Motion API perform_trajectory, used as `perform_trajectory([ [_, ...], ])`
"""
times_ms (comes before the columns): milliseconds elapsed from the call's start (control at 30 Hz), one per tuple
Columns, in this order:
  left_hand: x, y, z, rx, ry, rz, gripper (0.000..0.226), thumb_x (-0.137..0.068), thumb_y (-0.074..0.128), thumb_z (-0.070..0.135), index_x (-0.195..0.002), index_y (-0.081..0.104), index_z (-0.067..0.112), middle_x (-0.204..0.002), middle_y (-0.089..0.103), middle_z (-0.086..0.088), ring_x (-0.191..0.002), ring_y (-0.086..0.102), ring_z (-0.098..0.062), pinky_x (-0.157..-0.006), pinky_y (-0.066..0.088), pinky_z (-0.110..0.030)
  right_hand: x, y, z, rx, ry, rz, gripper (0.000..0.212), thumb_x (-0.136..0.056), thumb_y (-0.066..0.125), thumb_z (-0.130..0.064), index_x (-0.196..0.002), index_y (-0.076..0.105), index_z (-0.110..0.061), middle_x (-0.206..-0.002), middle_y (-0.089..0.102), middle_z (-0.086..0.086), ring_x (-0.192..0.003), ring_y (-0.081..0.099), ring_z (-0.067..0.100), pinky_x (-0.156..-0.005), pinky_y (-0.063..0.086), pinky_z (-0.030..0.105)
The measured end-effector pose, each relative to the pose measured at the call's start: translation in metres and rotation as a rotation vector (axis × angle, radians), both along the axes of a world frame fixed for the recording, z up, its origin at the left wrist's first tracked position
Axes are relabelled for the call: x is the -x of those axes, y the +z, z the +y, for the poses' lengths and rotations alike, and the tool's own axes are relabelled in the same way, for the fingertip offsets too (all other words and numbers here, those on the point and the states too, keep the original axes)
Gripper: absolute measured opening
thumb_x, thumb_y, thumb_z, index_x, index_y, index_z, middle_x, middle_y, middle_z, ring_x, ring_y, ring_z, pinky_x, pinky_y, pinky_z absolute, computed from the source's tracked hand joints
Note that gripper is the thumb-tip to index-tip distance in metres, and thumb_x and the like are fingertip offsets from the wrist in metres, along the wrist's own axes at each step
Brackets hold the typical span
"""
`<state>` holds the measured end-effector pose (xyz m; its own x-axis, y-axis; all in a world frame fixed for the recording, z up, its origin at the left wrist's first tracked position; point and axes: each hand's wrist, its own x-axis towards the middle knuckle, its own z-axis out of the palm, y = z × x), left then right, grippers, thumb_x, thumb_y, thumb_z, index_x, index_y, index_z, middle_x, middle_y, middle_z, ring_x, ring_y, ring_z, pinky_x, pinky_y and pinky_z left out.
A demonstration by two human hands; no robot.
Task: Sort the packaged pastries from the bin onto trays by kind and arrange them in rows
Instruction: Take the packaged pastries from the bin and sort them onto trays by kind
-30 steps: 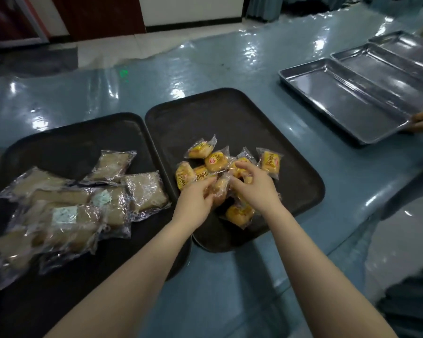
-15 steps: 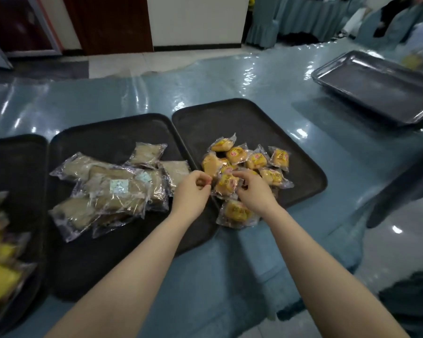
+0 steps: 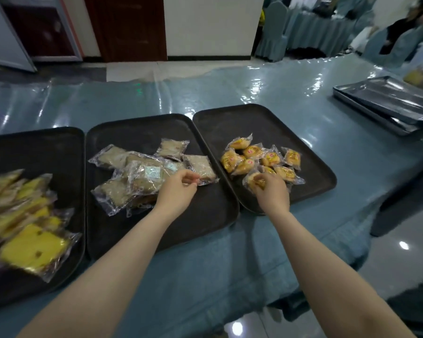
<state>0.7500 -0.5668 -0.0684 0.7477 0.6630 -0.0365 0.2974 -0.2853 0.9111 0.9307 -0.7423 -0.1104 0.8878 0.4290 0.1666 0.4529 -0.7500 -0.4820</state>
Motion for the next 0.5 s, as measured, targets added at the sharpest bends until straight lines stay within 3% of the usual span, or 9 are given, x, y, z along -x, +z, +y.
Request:
perform_trajectory([
  [100, -0.010, 0.004, 0.005, 0.017, 0.014, -0.023, 0.016, -0.088, 0.057, 0.009, -0.096, 0.064, 0.020, -0.095, 0.066, 0.003, -0.088, 0.062, -0.011, -0.058, 0.049, -0.015, -0.020, 0.002, 0.010, -0.047, -0.006, -0.013, 0.024, -0.089, 0.064, -0.021, -0.113, 0.065, -0.019, -0.125, 0.058, 0.001, -0.117, 0.049, 0.025, -0.089, 0.044, 0.040],
  [167, -0.020, 0.007, 0.007, 0.031, 0.031, -0.035, 0.017, -0.087, 0.057, 0.007, -0.095, 0.064, 0.020, -0.093, 0.066, 0.004, -0.088, 0.062, -0.011, -0.056, 0.048, -0.015, -0.035, 0.001, 0.017, 0.019, 0.036, 0.055, 0.036, -0.089, 0.064, -0.026, -0.125, 0.059, -0.020, -0.138, 0.051, 0.004, -0.126, 0.045, 0.027, -0.098, 0.041, 0.042],
  [267, -0.036, 0.008, 0.009, 0.043, 0.051, -0.026, 0.019, -0.087, 0.056, 0.007, -0.091, 0.063, 0.023, -0.092, 0.066, 0.006, -0.089, 0.063, -0.012, -0.066, 0.050, -0.024, -0.050, -0.004, 0.026, 0.034, 0.083, 0.134, 0.042, -0.088, 0.062, -0.033, -0.129, 0.057, -0.022, -0.148, 0.042, 0.003, -0.135, 0.038, 0.026, -0.106, 0.036, 0.043],
  [400, -0.051, 0.010, 0.013, 0.061, 0.072, 0.004, 0.016, -0.087, 0.058, 0.009, -0.093, 0.063, 0.024, -0.096, 0.067, 0.003, -0.091, 0.064, -0.016, -0.084, 0.053, -0.042, -0.056, 0.002, 0.043, -0.106, 0.187, 0.105, 0.036, -0.089, 0.060, -0.029, -0.124, 0.058, -0.025, -0.135, 0.053, -0.001, -0.128, 0.046, 0.019, -0.104, 0.042, 0.043],
  [500, -0.050, 0.016, 0.019, 0.050, 0.081, -0.026, 0.021, -0.087, 0.058, 0.009, -0.089, 0.062, 0.030, -0.096, 0.068, 0.004, -0.092, 0.063, -0.012, -0.087, 0.051, -0.038, -0.053, 0.016, 0.067, -0.163, 0.304, 0.061, 0.033, -0.090, 0.060, -0.025, -0.122, 0.060, -0.021, -0.127, 0.059, -0.004, -0.122, 0.050, 0.015, -0.103, 0.042, 0.038],
])
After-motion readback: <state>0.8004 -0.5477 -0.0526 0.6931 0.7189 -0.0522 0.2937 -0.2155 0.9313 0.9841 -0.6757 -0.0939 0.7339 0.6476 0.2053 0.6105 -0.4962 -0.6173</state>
